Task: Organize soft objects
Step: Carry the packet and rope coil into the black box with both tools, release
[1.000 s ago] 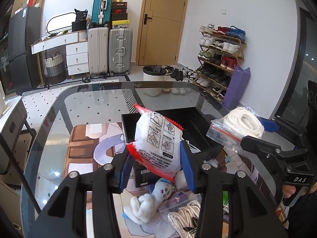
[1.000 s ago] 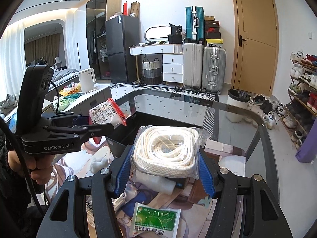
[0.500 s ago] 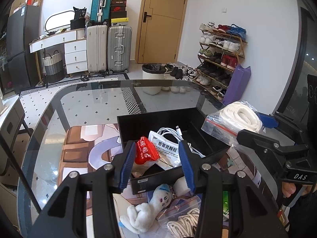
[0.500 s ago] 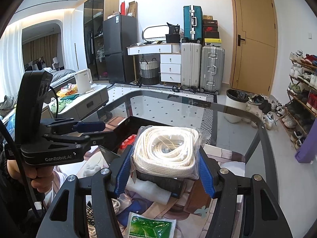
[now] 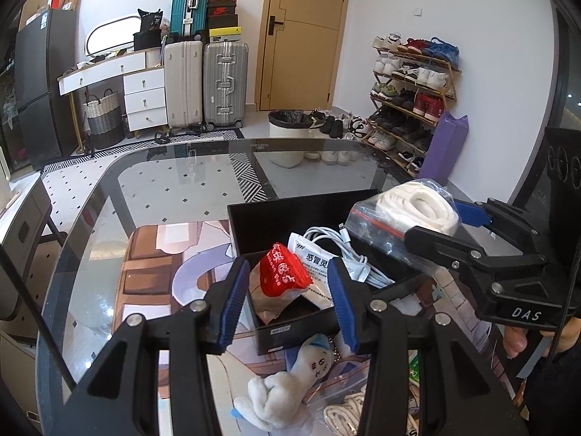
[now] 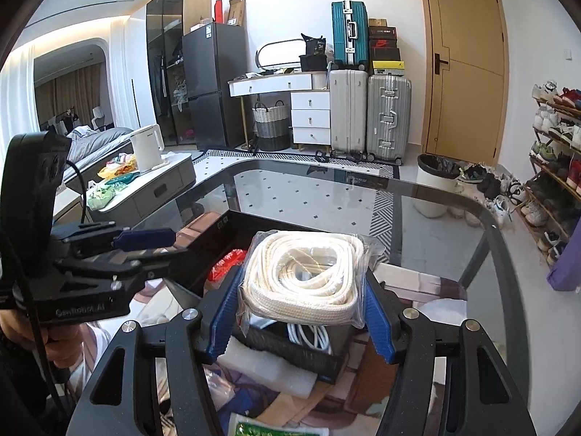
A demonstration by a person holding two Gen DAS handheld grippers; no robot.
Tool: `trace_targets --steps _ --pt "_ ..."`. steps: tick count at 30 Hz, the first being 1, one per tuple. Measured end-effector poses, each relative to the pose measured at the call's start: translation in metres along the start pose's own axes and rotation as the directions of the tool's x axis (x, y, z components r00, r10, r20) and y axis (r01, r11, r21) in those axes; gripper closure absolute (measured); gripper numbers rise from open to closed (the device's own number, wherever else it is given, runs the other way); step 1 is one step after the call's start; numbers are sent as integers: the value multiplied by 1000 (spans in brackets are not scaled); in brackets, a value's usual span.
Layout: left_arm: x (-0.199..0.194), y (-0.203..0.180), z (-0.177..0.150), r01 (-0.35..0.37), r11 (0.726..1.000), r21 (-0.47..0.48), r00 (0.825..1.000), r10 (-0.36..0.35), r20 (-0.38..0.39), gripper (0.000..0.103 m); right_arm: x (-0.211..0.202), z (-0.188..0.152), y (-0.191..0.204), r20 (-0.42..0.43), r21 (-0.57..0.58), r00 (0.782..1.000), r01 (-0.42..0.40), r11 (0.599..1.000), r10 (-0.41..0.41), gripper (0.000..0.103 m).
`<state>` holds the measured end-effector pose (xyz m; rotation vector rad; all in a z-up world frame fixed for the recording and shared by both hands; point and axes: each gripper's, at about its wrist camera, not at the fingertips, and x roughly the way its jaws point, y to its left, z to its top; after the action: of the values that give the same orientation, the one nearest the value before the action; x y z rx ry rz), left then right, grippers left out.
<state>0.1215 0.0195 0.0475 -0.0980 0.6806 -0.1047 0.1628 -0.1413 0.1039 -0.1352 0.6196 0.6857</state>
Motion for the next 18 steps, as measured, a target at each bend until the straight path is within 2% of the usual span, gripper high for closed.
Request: trace_targets --steps 1,2,6,10,13,16,18 --pt "0 0 0 -1 1000 0 1000 1 -1 59 0 0 1 5 -5 1000 8 1000 -8 26" --pt "0 1 -1 -3 1000 0 1000 3 -1 59 1 1 1 9 -7 1000 17 1000 -17 24" --pt "-2 2 -3 -9 1000 4 1000 9 -1 58 -3 0 -2 7 -6 1000 25 1000 -25 23" --pt "-4 1 -6 -18 1000 11 1000 18 1 41 -10 -2 -7 9 10 999 42 999 -42 16" --pt "-7 3 -10 -20 1000 15 1000 20 2 38 -16 -6 -11 13 22 999 47 999 -48 12" --pt "-10 4 -15 -31 999 13 999 31 8 21 -20 -11 -13 7 30 999 52 998 -53 5" --pt "-13 4 -18 -36 999 14 999 35 15 20 -23 -15 -12 2 29 998 57 998 -57 5"
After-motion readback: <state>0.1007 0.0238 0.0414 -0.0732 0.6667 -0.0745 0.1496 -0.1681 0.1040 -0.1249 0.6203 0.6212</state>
